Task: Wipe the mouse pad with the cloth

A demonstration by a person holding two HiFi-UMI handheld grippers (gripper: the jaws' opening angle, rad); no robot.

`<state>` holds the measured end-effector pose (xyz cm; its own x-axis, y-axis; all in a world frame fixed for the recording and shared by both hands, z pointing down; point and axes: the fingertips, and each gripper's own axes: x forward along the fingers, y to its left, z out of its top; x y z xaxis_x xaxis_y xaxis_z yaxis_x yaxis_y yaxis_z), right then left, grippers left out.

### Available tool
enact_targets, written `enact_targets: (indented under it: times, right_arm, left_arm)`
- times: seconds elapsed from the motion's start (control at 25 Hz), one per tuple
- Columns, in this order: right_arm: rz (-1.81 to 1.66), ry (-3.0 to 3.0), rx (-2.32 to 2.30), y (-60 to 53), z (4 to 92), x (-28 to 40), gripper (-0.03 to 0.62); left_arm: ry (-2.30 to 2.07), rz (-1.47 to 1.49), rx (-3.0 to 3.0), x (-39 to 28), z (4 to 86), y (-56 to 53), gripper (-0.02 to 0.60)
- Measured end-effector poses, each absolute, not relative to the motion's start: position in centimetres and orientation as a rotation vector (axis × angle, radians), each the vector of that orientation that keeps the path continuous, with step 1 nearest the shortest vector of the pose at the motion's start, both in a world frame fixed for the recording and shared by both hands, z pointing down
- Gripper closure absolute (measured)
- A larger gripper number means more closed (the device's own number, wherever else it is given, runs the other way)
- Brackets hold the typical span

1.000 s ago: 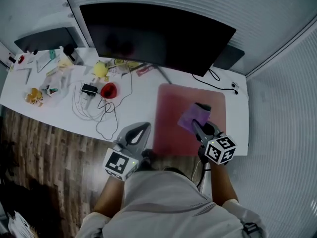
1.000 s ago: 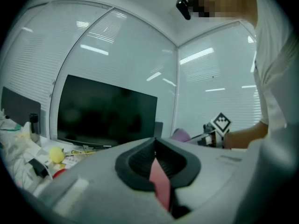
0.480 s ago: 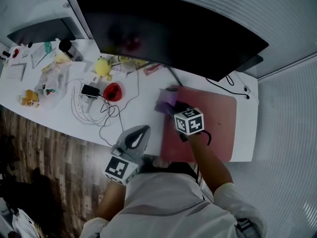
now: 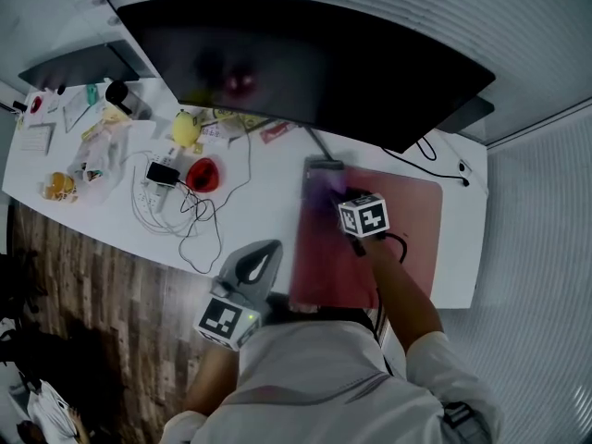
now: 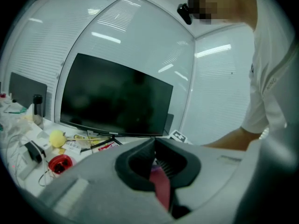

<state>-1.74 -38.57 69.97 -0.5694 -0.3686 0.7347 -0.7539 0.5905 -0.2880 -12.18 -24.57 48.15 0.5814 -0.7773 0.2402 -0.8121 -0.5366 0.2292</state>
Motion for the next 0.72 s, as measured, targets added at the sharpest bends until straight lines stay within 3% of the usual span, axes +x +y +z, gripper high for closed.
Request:
enact_targets:
  times: [0.72]
  right_arm:
    - [0.921, -1.991, 1.235, -36.6, 71.1, 27.7, 0.54]
  left_arm:
    - [-1.211, 0.154, 2.582, 5.1, 46.8, -24.2, 0.583]
